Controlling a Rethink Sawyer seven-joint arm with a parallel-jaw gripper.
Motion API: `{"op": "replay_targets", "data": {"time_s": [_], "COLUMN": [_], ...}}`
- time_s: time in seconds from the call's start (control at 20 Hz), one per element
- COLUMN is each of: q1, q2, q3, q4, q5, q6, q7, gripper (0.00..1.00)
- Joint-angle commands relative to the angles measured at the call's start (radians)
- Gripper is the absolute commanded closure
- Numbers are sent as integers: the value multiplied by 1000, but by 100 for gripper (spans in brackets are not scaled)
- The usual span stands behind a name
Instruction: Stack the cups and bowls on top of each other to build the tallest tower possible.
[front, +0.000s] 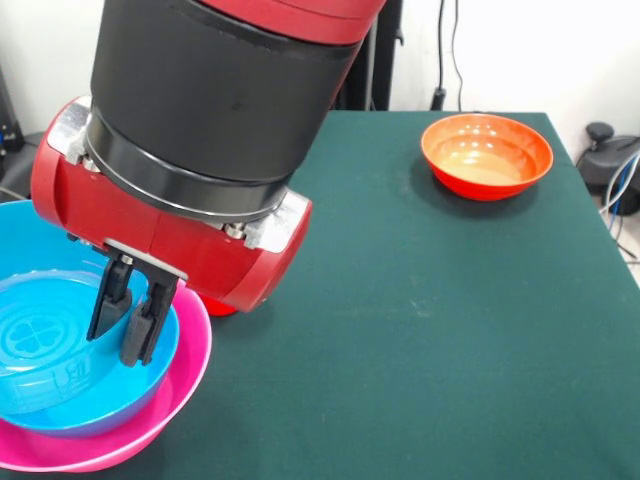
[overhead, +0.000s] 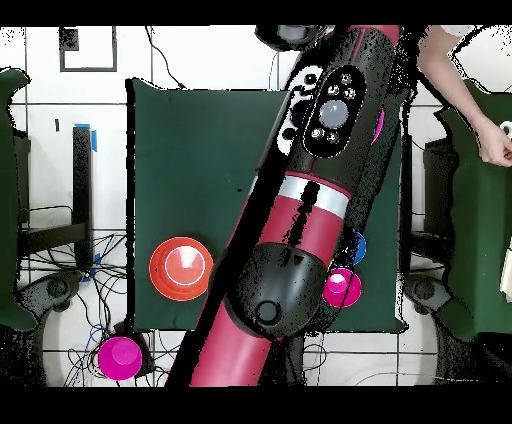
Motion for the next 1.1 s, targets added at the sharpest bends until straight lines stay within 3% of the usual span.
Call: {"op": "replay_targets", "data": {"time_s": [0.05,1.1], "q1": [24,57], "q2": [-2,-4], "q3": [33,43], "q4": [27,51], "q5": [-62,-62], "q6": [35,100], "q7": [-172,-126], "gripper": [100,100]}}
